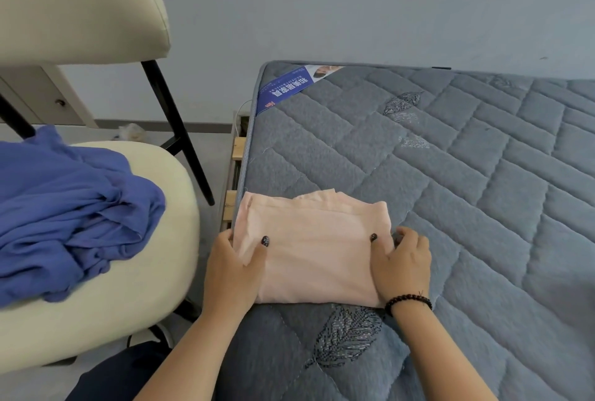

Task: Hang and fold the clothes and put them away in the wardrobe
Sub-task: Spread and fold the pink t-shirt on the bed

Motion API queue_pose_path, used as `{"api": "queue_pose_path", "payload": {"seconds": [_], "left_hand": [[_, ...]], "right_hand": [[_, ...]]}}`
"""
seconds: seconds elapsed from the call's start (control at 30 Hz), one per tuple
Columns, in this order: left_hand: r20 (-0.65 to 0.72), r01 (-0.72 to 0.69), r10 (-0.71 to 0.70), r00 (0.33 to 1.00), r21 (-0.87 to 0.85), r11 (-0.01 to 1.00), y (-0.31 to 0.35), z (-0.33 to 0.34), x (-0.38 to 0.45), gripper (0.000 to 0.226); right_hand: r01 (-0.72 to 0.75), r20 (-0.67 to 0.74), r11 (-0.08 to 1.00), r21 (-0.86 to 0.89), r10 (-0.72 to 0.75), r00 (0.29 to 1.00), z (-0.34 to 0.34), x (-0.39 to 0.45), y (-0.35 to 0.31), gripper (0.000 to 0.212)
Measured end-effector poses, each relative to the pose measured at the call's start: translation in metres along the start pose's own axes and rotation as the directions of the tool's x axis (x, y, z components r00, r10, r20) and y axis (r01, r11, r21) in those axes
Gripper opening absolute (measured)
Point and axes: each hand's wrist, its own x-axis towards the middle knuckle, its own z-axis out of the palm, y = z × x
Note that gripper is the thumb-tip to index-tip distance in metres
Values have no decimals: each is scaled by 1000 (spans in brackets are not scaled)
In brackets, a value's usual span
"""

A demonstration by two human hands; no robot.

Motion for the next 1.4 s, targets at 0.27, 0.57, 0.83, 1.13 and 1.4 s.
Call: {"api": "queue_pose_path", "payload": {"seconds": [0.27,0.57,0.83,1.13,1.4], "left_hand": [[330,360,-288,899,-182,915,2,-17,-2,36],[381,351,-193,904,-402,846,-3,-44,-32,35],[218,239,-144,965,-512,825,7,-91,-69,50],[-38,36,-74,997,-602,797,19,-173,-138,15],[-165,-40,-63,984,-554,831,22,-267,-177,23]], "right_hand": [[-170,431,971,171,81,899,-22,22,0,32],[-228,643,876,425,-115,757,-23,-3,-2,24],[20,509,842,539,-344,789,-42,-35,-49,14],[183,452,768,614,-532,716,-88,-97,-110,13],[180,462,689,702,-633,621,-96,-162,-168,18]]}}
